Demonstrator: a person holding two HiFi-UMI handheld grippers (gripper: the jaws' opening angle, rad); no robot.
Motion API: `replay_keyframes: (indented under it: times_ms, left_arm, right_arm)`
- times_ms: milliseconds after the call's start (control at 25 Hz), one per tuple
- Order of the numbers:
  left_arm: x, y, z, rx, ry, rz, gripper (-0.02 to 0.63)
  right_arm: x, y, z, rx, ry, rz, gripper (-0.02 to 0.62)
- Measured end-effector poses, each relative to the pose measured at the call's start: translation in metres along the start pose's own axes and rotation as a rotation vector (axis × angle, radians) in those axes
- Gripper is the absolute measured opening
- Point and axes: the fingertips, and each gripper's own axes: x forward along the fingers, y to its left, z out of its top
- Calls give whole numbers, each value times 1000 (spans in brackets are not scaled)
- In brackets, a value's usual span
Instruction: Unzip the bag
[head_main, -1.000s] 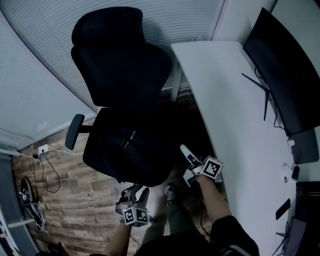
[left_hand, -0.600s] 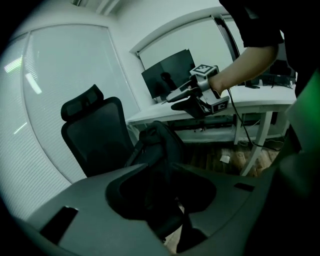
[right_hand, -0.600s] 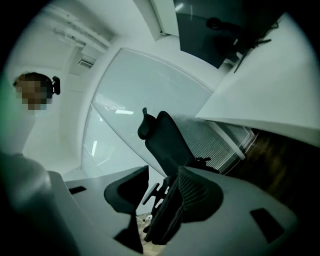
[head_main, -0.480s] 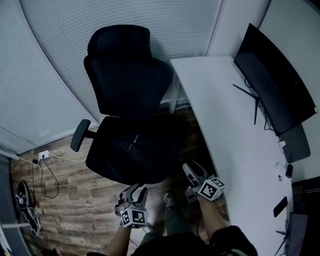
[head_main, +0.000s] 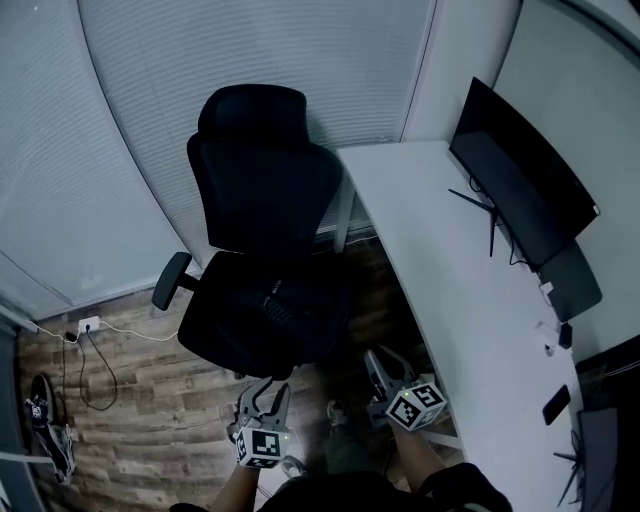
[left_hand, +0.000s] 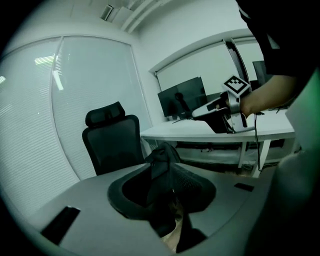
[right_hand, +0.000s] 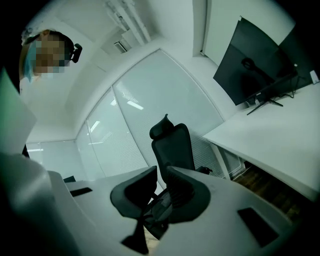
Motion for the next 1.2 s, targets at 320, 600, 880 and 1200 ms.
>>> replay_keyframes:
  times_ms: [320,600,880,1200]
  left_arm:
    - [-68,2,16,-75,-72,2,103]
    - [-117,-10,18,-81,-126,-23,58]
    - [-170,-10,13,-88,-150,-17,34]
    - [-218,-7,4,-136,-180,0,20]
  right_arm:
    - [-50,68,-15,-20,-15,-19,57]
    - [-87,112,-21,-75,-38,-12,54]
    - [-113,155,-39,-99,-32,-4,52]
    - [-127,198,-63,-129,9,25,50]
